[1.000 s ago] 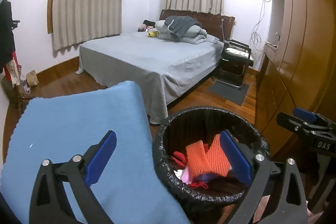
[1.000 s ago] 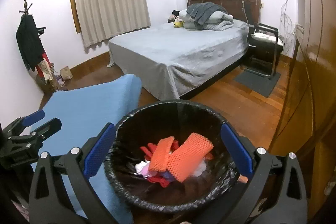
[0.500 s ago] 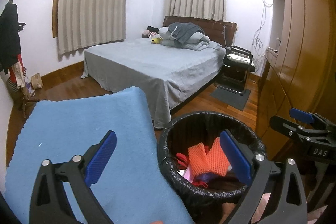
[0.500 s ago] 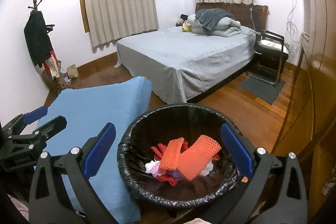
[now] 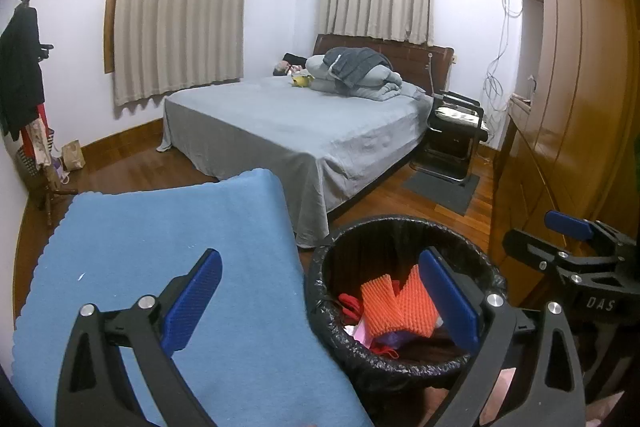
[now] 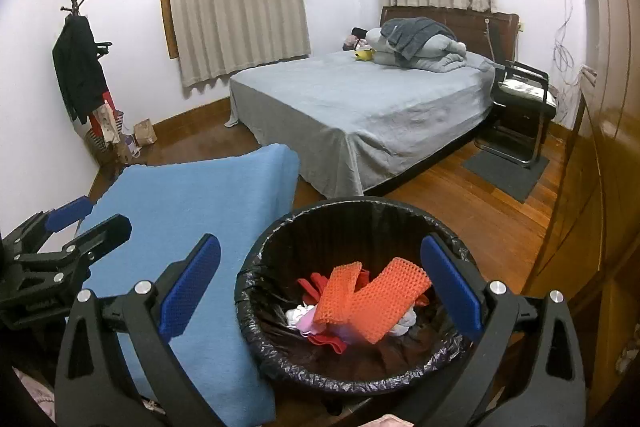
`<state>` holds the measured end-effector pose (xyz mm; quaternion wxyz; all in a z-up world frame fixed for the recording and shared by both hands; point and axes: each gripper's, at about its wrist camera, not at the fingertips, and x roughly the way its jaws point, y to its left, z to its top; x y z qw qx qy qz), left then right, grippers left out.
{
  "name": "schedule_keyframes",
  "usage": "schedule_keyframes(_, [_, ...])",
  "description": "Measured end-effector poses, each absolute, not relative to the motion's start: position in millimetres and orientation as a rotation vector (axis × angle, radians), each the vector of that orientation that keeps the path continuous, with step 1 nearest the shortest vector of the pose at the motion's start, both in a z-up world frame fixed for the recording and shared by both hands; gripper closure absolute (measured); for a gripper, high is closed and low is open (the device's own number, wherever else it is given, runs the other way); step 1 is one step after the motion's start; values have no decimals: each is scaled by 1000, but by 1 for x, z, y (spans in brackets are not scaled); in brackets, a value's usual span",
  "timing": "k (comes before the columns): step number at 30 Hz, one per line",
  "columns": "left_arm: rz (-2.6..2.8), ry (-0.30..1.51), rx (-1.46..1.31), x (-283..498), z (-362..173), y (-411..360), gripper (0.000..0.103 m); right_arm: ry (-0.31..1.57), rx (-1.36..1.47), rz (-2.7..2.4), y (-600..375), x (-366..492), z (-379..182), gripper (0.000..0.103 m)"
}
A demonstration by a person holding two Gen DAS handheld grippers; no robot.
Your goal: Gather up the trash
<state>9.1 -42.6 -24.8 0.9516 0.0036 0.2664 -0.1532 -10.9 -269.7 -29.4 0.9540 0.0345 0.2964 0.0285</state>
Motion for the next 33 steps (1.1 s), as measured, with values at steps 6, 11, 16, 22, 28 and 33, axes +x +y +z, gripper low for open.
schedule_keyframes(6, [-308,541,4,10,-23,-41,6,601,68,60,-268,-11,-29,6])
schedule_keyframes(11, [-309,540,4,10,-23,-40,6,604,66,64,-267,-9,-28,6])
schedule_keyframes(16, [-308,540,4,10,-23,-39,6,604,65,67,-267,-8,-27,6])
schedule_keyframes(22, [-307,539,4,11,-23,-40,6,603,65,66,-266,-8,-27,6])
schedule_keyframes(28, [-307,540,4,12,-23,-40,6,604,65,66,-266,-8,-27,6])
schedule_keyframes(33, [-307,539,4,11,-23,-40,6,604,63,67,-265,-8,-27,6])
